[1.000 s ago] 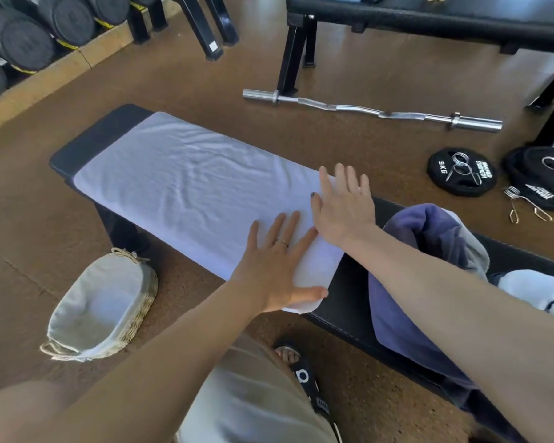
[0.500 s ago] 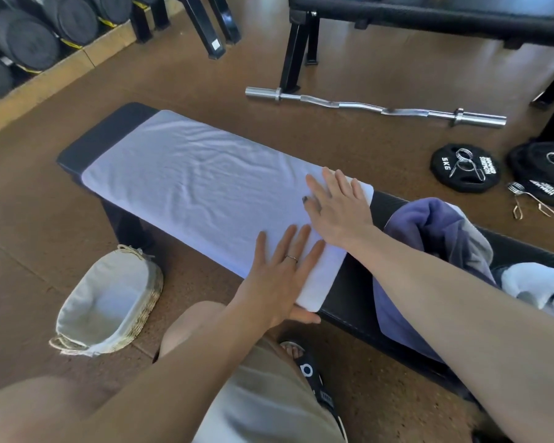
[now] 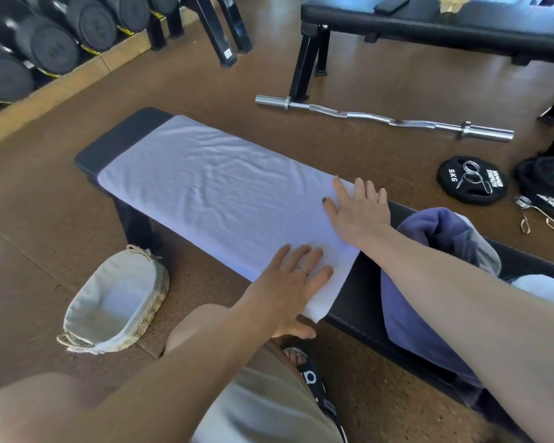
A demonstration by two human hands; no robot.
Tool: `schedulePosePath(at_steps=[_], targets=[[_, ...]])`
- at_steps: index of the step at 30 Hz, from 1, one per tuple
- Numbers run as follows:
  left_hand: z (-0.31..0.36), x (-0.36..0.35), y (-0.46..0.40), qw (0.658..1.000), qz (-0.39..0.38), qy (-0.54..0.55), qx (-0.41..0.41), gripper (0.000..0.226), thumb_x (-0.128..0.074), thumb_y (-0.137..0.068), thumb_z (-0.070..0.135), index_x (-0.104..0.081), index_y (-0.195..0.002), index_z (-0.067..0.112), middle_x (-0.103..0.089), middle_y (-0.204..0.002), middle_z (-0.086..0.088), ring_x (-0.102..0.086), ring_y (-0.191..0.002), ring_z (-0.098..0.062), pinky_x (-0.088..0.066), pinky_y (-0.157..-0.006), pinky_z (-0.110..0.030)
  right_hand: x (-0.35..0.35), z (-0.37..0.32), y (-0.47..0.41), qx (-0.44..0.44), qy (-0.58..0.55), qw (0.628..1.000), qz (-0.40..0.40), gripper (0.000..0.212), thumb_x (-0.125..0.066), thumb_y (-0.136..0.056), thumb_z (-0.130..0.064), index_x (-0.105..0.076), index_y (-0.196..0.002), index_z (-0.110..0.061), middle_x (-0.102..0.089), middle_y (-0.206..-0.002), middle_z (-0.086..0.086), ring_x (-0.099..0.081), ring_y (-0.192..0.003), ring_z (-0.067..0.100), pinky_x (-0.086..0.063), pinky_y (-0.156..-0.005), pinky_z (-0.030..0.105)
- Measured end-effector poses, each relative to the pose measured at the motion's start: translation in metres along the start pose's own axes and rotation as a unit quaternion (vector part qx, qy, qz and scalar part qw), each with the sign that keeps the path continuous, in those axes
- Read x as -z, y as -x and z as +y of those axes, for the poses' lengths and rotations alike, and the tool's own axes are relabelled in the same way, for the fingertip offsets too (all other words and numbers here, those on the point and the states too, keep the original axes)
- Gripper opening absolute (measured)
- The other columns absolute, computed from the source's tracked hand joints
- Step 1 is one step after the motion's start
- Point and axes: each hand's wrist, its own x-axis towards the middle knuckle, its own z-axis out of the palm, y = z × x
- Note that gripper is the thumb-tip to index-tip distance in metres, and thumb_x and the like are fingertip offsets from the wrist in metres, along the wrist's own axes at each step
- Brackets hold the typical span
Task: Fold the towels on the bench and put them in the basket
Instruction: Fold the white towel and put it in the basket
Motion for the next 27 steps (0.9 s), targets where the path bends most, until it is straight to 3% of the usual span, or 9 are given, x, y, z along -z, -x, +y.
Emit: schedulePosePath(at_steps=[3,6,9,13,17,20,23,25,27], targets=[[0.011,-0.005,0.0,1.0,0.021,-0.006,0.02,0.097,-0.057,-0.09,0.057,0.007,-0.149,0.016,0.006,-0.165,-0.017,0.005,-0.152,-0.04,-0.002,-0.122,-0.058,0.005,-0.001,-0.002,-0.028,0.031,0.999,-0.016,0.073,-0.006,-0.099,-0.067,0.0,-0.16,-0.028,-0.02,-0.161,0.022,-0.018,-0.148,0.042,-0.015,-0.119,0.058],[0.012,0.0,0.006,0.998,0.063,0.011,0.024,0.081,-0.064,-0.086,0.047,-0.01,-0.138,0.017,-0.011,-0.16,-0.018,-0.011,-0.148,-0.039,-0.014,-0.12,-0.058,0.012,0.007,-0.006,-0.063,-0.001,0.996,-0.056,0.084,-0.01,-0.094,-0.077,-0.001,-0.161,-0.026,-0.024,-0.159,0.023,-0.024,-0.145,0.043,-0.019,-0.116,0.058],[0.014,-0.001,0.01,0.995,0.094,0.006,0.029,0.075,-0.071,-0.08,0.045,-0.026,-0.13,0.013,-0.032,-0.144,-0.016,-0.033,-0.133,-0.038,-0.03,-0.113,-0.056,0.02,0.017,-0.01,-0.078,-0.011,0.994,-0.071,0.086,-0.015,-0.094,-0.077,-0.012,-0.159,-0.022,-0.034,-0.153,0.023,-0.036,-0.137,0.044,-0.029,-0.111,0.056],[0.019,-0.003,0.012,0.995,0.09,-0.017,0.028,0.069,-0.081,-0.073,0.035,-0.043,-0.125,0.01,-0.046,-0.13,-0.016,-0.047,-0.114,-0.037,-0.044,-0.1,-0.053,0.034,0.019,-0.011,-0.087,-0.06,0.992,-0.065,0.065,-0.033,-0.101,-0.061,-0.036,-0.141,-0.01,-0.046,-0.137,0.022,-0.047,-0.123,0.041,-0.042,-0.099,0.049],[0.024,0.002,0.012,0.996,0.079,-0.042,0.01,0.067,-0.087,-0.065,0.03,-0.048,-0.117,0.009,-0.05,-0.118,-0.014,-0.049,-0.105,-0.035,-0.048,-0.088,-0.049,0.05,0.025,-0.015,-0.087,-0.153,0.984,-0.034,0.038,-0.052,-0.099,-0.027,-0.041,-0.129,-0.005,-0.049,-0.128,0.021,-0.052,-0.111,0.039,-0.048,-0.088,0.047],[0.027,0.005,0.014,0.995,0.087,-0.054,-0.011,0.057,-0.079,-0.076,0.029,-0.052,-0.122,0.009,-0.05,-0.125,-0.014,-0.049,-0.106,-0.035,-0.049,-0.09,-0.05,0.052,0.031,-0.015,-0.081,-0.183,0.98,0.004,0.019,-0.051,-0.092,-0.006,-0.041,-0.109,-0.006,-0.055,-0.111,0.019,-0.051,-0.09,0.033,-0.041,-0.067,0.04],[0.03,0.007,0.019,0.995,0.071,-0.063,-0.021,0.062,-0.075,-0.082,0.035,-0.048,-0.131,0.008,-0.047,-0.134,-0.017,-0.049,-0.114,-0.038,-0.047,-0.097,-0.056,0.054,0.033,-0.015,-0.089,-0.231,0.969,0.007,0.02,-0.05,-0.091,-0.003,-0.04,-0.108,-0.006,-0.05,-0.103,0.015,-0.049,-0.086,0.031,-0.034,-0.055,0.033],[0.035,0.011,0.021,0.997,0.061,-0.047,-0.011,0.062,-0.07,-0.087,0.043,-0.044,-0.132,0.009,-0.046,-0.136,-0.017,-0.047,-0.119,-0.039,-0.044,-0.099,-0.056,0.055,0.033,-0.013,-0.092,-0.229,0.969,0.006,0.021,-0.05,-0.091,-0.005,-0.039,-0.109,-0.007,-0.05,-0.107,0.017,-0.052,-0.092,0.034,-0.039,-0.059,0.035],[0.036,0.019,0.021,0.998,0.054,0.014,0.0,0.062,-0.056,-0.092,0.055,-0.041,-0.133,0.011,-0.044,-0.137,-0.015,-0.043,-0.122,-0.037,-0.042,-0.099,-0.052,0.053,0.032,-0.009,-0.077,-0.169,0.982,0.01,0.027,-0.052,-0.091,-0.007,-0.041,-0.115,-0.009,-0.05,-0.118,0.019,-0.053,-0.104,0.037,-0.048,-0.077,0.044]])
